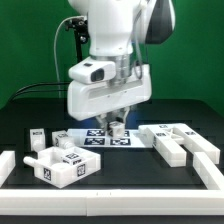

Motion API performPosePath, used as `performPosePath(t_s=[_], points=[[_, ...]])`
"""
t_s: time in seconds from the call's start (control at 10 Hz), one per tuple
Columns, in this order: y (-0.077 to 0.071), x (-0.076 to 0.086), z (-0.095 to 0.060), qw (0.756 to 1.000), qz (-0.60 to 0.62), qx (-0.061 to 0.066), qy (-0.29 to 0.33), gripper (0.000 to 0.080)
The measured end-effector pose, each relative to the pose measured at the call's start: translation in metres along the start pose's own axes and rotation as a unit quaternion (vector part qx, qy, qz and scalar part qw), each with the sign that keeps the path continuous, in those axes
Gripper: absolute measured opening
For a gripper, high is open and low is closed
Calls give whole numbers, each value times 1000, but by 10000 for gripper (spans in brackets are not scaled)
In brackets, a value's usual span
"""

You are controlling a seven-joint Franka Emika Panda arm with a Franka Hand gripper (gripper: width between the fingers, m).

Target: Assemble chair

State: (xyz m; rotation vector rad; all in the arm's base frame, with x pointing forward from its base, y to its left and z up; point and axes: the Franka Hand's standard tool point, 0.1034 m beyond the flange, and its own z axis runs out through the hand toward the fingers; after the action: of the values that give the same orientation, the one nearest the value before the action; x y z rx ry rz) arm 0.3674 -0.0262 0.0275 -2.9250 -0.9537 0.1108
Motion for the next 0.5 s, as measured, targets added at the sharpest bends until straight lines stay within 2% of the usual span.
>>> performPosePath(t_s=[0.5], points=[[2, 1, 5, 1000, -1, 3, -4, 281]])
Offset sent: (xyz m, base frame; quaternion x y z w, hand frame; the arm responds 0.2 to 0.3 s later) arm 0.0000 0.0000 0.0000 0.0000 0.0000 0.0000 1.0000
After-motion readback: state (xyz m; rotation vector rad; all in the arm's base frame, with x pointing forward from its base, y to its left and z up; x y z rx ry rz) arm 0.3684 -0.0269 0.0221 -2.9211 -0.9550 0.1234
